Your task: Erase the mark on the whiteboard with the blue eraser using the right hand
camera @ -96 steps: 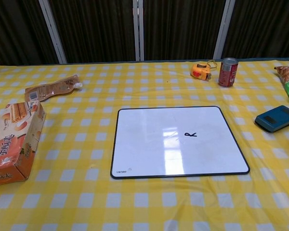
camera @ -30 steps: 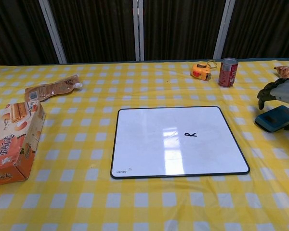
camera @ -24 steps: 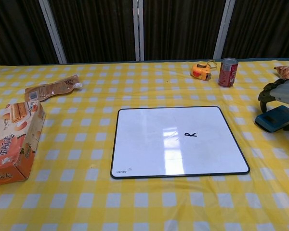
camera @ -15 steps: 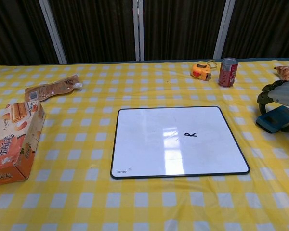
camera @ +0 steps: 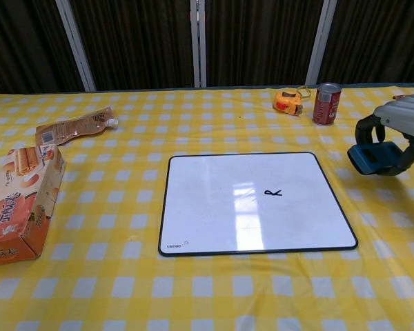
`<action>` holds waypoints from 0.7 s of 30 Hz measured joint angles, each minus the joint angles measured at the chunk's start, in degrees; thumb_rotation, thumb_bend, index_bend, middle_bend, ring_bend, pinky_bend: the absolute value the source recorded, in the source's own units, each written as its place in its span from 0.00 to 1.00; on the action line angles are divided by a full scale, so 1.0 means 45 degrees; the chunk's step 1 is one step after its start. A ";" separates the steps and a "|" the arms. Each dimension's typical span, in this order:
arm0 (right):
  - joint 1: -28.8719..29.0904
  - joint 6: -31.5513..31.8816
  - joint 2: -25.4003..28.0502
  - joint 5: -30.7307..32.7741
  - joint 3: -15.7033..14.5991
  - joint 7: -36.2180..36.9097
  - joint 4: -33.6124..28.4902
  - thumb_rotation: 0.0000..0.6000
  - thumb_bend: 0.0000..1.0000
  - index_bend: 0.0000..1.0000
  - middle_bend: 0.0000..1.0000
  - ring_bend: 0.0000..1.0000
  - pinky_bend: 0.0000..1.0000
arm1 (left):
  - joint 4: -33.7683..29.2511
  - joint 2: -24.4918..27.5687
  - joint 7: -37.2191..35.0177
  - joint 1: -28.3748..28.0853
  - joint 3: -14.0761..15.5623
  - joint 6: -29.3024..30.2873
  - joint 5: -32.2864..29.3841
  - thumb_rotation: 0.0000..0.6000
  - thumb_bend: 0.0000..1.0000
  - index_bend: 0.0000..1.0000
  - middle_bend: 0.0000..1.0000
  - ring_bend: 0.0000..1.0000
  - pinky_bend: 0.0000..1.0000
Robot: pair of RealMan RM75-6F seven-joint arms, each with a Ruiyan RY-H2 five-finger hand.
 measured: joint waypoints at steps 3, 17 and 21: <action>-0.0050 0.0246 0.0205 0.0041 0.0145 -0.0036 -0.1098 1.00 0.19 0.83 0.70 0.72 0.74 | -0.0021 0.0013 -0.0043 0.0003 0.0013 0.0027 0.0040 1.00 0.00 0.00 0.00 0.00 0.00; 0.0428 0.0224 -0.0471 0.1461 0.0761 -0.2431 -0.4923 1.00 0.18 0.83 0.70 0.72 0.74 | -0.0086 0.0154 -0.0376 0.0003 0.0029 0.0046 0.0090 1.00 0.00 0.00 0.00 0.00 0.00; 0.0774 -0.0050 -0.1164 0.1863 0.0787 -0.3093 -0.5040 1.00 0.18 0.83 0.70 0.72 0.74 | -0.0063 0.0225 -0.0565 -0.0002 -0.0019 0.0028 0.0011 1.00 0.00 0.00 0.00 0.00 0.00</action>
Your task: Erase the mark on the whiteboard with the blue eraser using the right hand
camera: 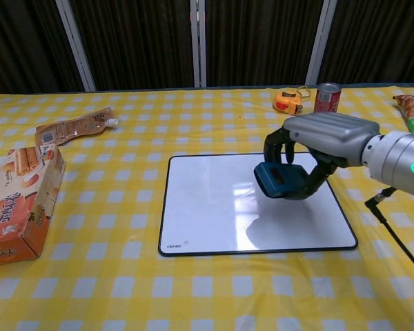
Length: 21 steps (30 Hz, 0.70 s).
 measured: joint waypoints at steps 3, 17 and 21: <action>0.0284 -0.0250 -0.0560 0.0288 -0.0009 -0.0446 0.0104 1.00 0.18 0.83 0.70 0.72 0.74 | 0.0014 0.0023 -0.0066 -0.0024 -0.0005 -0.0126 -0.0092 1.00 0.00 0.00 0.00 0.00 0.00; 0.1654 -0.1422 -0.3044 0.1503 0.0160 -0.1464 0.2036 1.00 0.18 0.82 0.70 0.72 0.74 | 0.0177 0.0030 -0.0319 -0.0158 -0.0024 -0.0506 -0.0347 1.00 0.00 0.00 0.00 0.00 0.00; 0.1843 -0.1509 -0.3284 0.1690 0.0251 -0.1491 0.2553 1.00 0.18 0.82 0.70 0.72 0.74 | 0.0215 0.0022 -0.0362 -0.0187 -0.0030 -0.0584 -0.0412 1.00 0.00 0.00 0.00 0.00 0.00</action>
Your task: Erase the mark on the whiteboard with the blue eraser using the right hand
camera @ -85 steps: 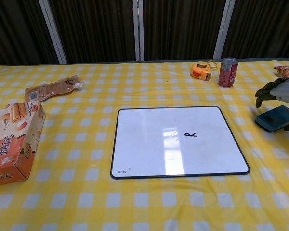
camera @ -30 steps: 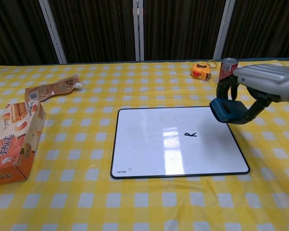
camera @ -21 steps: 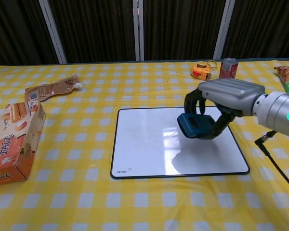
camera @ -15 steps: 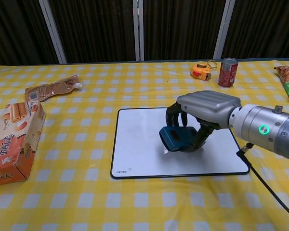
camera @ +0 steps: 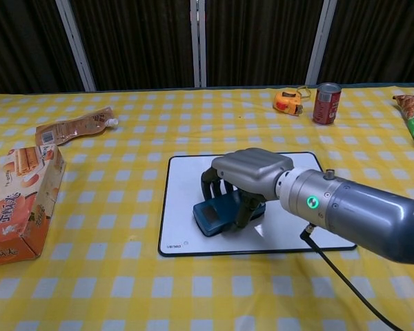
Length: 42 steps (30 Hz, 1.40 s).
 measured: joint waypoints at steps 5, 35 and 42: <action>0.0052 0.0115 -0.0018 0.0153 0.0115 0.0108 0.0411 1.00 0.18 0.82 0.70 0.72 0.74 | 0.0006 -0.0016 0.0024 -0.0009 0.0029 -0.0038 -0.0017 1.00 0.00 0.00 0.00 0.00 0.00; -0.0898 0.1180 0.1654 0.1247 0.0174 0.0057 0.1002 1.00 0.18 0.82 0.70 0.72 0.74 | -0.0284 0.0217 -0.0169 0.0103 0.0050 0.0341 0.0218 1.00 0.00 0.00 0.00 0.00 0.00; -0.0888 0.1153 0.1570 0.1059 -0.0015 0.0061 0.0711 1.00 0.18 0.82 0.70 0.72 0.74 | -0.0321 0.0240 -0.0176 0.0098 0.0049 0.0374 0.0277 1.00 0.00 0.00 0.00 0.00 0.00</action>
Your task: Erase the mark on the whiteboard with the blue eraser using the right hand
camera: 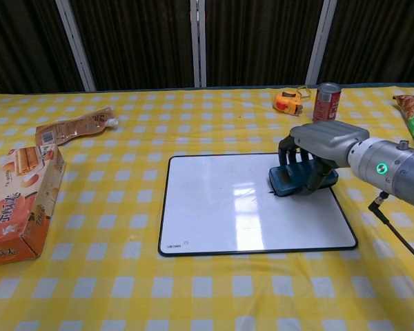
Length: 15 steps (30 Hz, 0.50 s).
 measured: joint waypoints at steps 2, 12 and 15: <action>0.0019 -0.0010 -0.0056 -0.0055 -0.0051 -0.0019 -0.0080 1.00 0.18 0.83 0.70 0.72 0.74 | -0.0006 0.0000 0.0004 -0.0001 0.0001 0.0006 0.0009 1.00 0.00 0.00 0.00 0.00 0.00; 0.0135 0.0037 -0.0298 -0.0700 -0.0353 -0.0086 -0.0927 1.00 0.18 0.83 0.70 0.72 0.74 | -0.0017 0.0023 -0.0068 0.0012 -0.0004 0.0077 0.0066 1.00 0.00 0.00 0.00 0.00 0.00; 0.0207 0.0077 -0.0363 -0.0892 -0.0405 -0.0139 -0.1162 1.00 0.18 0.83 0.70 0.72 0.74 | -0.0007 0.0031 -0.0107 0.0013 -0.0013 0.0066 0.0042 1.00 0.00 0.00 0.00 0.00 0.00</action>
